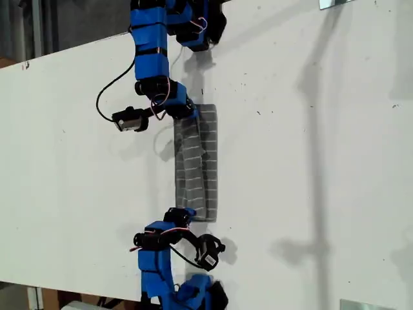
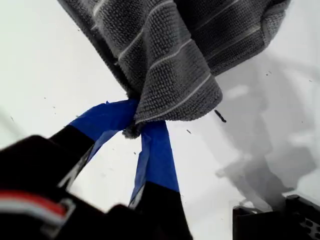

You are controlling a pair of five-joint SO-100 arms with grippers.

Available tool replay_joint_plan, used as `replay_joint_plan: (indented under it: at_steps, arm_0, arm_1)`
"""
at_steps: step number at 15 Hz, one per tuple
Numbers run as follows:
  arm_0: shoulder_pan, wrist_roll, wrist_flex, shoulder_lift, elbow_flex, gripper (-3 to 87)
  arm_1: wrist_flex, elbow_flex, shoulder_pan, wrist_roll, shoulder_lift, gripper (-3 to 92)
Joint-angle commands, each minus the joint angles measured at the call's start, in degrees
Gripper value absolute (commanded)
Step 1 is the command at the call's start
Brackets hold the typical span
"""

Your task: Grasp corners of a square towel and fold twice.

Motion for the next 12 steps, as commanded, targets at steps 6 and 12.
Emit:
replay_joint_plan:
  at_steps: [6,12]
  arm_0:
    - [2.9,-1.9,-0.9,3.0,5.7,0.0]
    - [3.4,-1.1,-1.1,-0.7,2.0,0.0]
  arm_1:
    - [-3.3,2.5,-7.6,6.3,-3.5,-0.1]
    - [-4.7,8.7,-5.4,6.5,1.6,-0.1]
